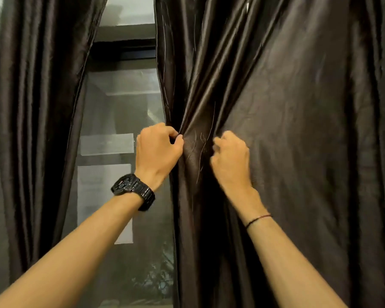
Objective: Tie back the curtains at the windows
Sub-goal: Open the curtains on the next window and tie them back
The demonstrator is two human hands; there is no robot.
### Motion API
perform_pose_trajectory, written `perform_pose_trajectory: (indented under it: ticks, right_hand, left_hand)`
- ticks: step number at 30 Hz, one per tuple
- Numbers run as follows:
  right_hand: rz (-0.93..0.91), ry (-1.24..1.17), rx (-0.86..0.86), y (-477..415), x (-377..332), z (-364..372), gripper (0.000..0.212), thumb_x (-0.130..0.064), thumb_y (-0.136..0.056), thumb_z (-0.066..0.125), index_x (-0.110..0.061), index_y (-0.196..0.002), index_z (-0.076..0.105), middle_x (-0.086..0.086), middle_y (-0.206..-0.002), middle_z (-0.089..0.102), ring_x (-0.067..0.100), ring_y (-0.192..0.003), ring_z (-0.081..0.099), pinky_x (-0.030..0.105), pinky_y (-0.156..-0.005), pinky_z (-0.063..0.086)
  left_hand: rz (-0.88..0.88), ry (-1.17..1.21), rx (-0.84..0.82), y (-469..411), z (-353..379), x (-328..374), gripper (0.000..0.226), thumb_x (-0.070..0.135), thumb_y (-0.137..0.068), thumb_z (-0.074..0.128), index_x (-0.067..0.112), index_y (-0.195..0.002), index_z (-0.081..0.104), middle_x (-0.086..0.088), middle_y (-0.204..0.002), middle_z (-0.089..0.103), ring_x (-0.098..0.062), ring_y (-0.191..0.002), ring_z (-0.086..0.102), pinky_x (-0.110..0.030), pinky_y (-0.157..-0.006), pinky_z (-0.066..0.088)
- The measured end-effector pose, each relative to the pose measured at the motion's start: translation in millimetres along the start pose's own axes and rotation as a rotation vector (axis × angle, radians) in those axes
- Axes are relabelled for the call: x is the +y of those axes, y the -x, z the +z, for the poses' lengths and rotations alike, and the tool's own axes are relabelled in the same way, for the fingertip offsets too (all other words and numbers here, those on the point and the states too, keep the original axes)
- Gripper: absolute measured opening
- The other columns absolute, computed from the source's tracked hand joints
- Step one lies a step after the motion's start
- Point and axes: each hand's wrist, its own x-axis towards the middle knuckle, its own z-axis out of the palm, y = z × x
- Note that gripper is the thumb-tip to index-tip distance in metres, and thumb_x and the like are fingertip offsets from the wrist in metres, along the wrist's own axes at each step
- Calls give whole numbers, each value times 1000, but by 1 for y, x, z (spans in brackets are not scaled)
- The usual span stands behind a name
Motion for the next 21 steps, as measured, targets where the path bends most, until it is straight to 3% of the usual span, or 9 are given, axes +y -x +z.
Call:
perform_pose_trajectory:
  ticks: [4,6,9,11,13,16,19,21]
  right_hand:
    - [-158,-219,-203,-1,-77,50,17,1,-79,55,-3,-80,71,2,-72,41,35,-69,53,37,-55,30]
    - [-200,-274,-266,-1,-94,58,18,4,-80,56,-2,-83,73,4,-74,45,34,-72,55,34,-58,28]
    - [-221,-269,-280,-5,-88,50,13,-1,-86,58,-2,-81,70,5,-76,49,34,-76,58,35,-62,35]
    - [-210,-230,-274,-3,-76,39,12,-10,-93,59,-6,-89,70,-1,-79,48,31,-84,59,35,-68,40]
    - [-193,-161,-261,2,-63,25,20,-30,-97,61,-14,-100,72,-4,-87,53,27,-91,56,36,-75,43]
    - [-52,-98,-14,6,-36,-4,39,-54,-94,59,-23,-110,76,-1,-103,61,24,-100,53,39,-86,47]
    - [133,60,268,5,1,-45,43,-56,-90,62,-22,-114,72,4,-115,57,29,-105,50,41,-89,41]
    - [287,214,298,4,30,-68,55,-56,-86,66,-22,-129,62,10,-128,51,36,-114,46,46,-94,37]
  left_hand:
    - [-65,-46,113,5,-19,-35,10,14,-83,75,8,-76,77,-8,-74,72,-29,-68,67,-33,-67,45]
    - [-115,-24,169,10,-33,-55,7,13,-85,76,8,-81,77,-8,-81,76,-28,-74,71,-30,-72,45]
    - [-55,3,123,19,-44,-67,9,17,-87,74,9,-85,78,-7,-83,77,-26,-76,72,-37,-76,55]
    - [-1,27,83,19,-42,-62,15,22,-88,73,10,-81,76,-4,-79,75,-23,-72,70,-39,-71,55]
    - [23,65,60,12,-34,-50,21,27,-89,71,10,-76,74,-2,-75,73,-21,-68,67,-38,-69,52]
    - [42,126,29,-1,-17,-29,28,36,-91,68,12,-77,70,1,-75,69,-19,-68,62,-39,-69,50]
    - [42,182,36,-11,-1,-10,33,48,-90,68,15,-83,69,3,-79,69,-16,-70,60,-34,-67,48]
    - [29,202,53,-15,8,1,35,52,-89,68,17,-86,68,5,-82,68,-14,-71,58,-30,-67,41]
